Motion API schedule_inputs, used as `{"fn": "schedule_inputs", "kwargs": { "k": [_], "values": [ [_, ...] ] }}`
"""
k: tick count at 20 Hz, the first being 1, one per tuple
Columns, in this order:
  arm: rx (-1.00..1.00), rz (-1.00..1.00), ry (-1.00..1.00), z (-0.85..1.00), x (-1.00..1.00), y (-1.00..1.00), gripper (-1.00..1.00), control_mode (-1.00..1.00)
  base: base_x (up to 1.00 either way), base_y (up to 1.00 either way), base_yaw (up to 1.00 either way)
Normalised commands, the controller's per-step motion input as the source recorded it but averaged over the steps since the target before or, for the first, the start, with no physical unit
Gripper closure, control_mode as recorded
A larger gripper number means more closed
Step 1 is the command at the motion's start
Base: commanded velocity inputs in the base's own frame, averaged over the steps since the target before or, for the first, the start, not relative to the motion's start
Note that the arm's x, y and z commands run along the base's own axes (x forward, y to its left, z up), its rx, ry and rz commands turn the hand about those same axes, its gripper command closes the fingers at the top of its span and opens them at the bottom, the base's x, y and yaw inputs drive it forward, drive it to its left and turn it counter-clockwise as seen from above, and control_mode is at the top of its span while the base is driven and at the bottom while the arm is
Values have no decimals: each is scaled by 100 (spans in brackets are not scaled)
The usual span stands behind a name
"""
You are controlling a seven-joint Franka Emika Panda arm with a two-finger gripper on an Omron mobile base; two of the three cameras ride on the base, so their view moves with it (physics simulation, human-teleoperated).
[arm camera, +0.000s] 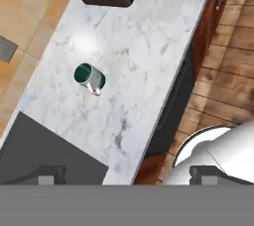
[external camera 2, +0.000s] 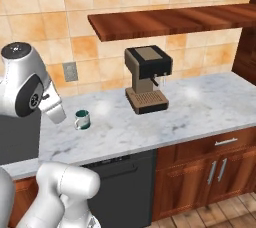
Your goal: Clear the mugs and bowl far away from the sink.
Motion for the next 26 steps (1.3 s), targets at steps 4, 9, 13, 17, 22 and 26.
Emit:
{"fn": "schedule_inputs", "kwargs": {
  "k": [4, 9, 13, 17, 22, 26],
  "values": [
    [-14, 36, 4, -23, 20, 22, -100, -100, 0, 0, 0],
    [-10, 21, -3, -28, 40, 33, -100, -100, 0, 0, 0],
    [-9, 12, -6, -38, 42, 15, -100, -100, 0, 0, 0],
    [-11, 8, 0, -46, 36, 7, -100, -100, 0, 0, 0],
    [-11, 3, 2, -47, 33, 12, -100, -100, 0, 0, 0],
    [-2, 3, 4, -39, 32, 7, -100, -100, 0, 0, 0]
  ]
}}
